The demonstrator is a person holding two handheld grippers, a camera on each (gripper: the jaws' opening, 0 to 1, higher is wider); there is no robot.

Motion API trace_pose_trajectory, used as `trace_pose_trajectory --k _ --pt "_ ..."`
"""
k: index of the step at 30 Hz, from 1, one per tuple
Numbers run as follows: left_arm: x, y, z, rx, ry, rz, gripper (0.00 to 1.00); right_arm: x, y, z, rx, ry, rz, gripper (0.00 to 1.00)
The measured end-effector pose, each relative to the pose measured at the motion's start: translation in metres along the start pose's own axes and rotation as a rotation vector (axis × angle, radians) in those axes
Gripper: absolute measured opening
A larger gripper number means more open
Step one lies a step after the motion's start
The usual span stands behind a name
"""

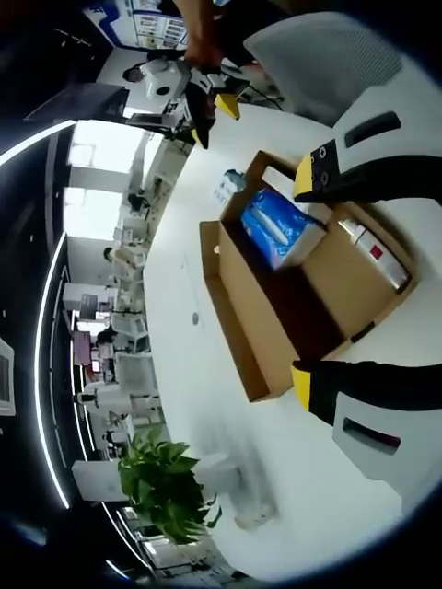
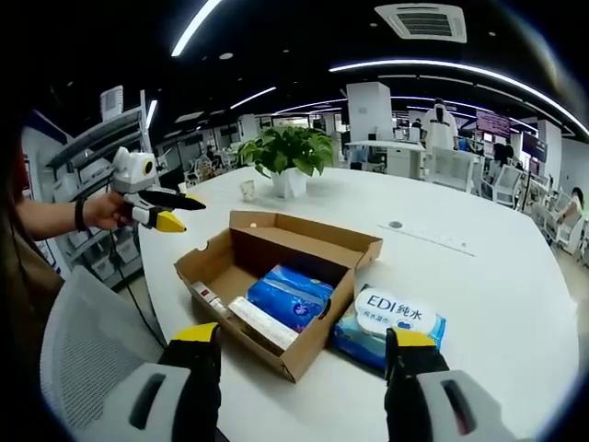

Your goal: Operate the shoe box by opening the lid, removing the specified soft item, and placing it in the target area until the item is outside and the box remains undamaged.

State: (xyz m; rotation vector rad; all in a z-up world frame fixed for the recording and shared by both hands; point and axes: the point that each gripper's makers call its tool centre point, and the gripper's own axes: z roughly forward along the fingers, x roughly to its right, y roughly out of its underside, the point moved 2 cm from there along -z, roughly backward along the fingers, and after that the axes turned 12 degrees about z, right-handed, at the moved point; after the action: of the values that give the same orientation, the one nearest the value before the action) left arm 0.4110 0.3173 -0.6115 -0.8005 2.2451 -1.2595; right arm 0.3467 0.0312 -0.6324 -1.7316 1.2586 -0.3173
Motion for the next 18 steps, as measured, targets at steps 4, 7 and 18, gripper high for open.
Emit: trace_pose_trajectory --k 4,7,18 --pt "-0.005 0.007 -0.006 -0.010 -0.024 -0.004 0.69 -0.004 -0.001 0.000 0.002 0.002 -0.002 0.71" --pt "-0.009 0.013 -0.011 -0.009 -0.036 -0.030 0.69 -0.004 0.000 0.002 0.005 0.003 0.005 0.71" --pt "-0.007 0.018 -0.022 -0.014 -0.047 -0.033 0.68 -0.012 -0.001 0.012 -0.013 -0.021 -0.006 0.70"
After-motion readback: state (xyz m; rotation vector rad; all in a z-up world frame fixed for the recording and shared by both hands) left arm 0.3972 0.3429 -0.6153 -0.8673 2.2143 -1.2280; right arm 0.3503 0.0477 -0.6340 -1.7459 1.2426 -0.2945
